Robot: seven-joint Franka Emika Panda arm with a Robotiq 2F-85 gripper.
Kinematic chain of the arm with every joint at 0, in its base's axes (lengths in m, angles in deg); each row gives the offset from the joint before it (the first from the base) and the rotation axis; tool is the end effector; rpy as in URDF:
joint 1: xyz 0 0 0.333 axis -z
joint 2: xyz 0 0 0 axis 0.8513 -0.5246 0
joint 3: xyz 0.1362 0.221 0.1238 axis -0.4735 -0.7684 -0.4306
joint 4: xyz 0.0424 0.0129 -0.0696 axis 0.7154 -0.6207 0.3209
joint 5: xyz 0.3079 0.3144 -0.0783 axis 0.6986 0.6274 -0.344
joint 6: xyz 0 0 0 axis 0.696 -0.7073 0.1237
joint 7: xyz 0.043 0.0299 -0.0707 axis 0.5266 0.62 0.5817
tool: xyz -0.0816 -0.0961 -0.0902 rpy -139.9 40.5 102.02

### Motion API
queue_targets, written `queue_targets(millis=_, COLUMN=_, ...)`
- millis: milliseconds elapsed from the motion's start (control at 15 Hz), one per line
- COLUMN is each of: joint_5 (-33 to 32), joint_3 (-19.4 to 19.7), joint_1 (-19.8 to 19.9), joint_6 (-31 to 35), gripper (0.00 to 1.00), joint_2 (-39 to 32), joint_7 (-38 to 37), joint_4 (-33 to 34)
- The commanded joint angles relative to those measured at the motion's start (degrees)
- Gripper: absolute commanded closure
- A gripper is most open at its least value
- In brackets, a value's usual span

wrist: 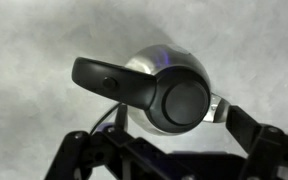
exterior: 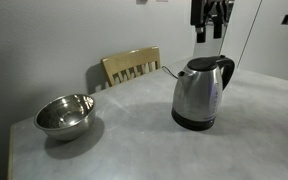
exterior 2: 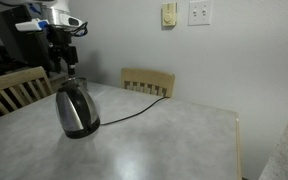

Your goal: Close the kettle lid

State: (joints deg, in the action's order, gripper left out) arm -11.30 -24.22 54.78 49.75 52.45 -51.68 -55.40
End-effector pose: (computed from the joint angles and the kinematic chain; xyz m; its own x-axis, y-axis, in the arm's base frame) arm 0.6275 0.0785 0.3128 0.9848 0.0122 -0.1733 0.0103 -0.9999 -0.0120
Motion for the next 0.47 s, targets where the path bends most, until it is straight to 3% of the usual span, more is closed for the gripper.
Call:
queue_targets(millis=0, joint_5=2.41, joint_3=-0.21, joint_1=0.58, joint_6=1.56, gripper=0.00, joint_2=1.19, joint_7=5.29, joint_4=-2.78)
queue_targets(millis=400, joint_5=1.52, joint_3=0.05, joint_1=-0.06, joint_6=-0.17, gripper=0.00, joint_2=-0.19, joint_7=3.63, joint_4=-0.58)
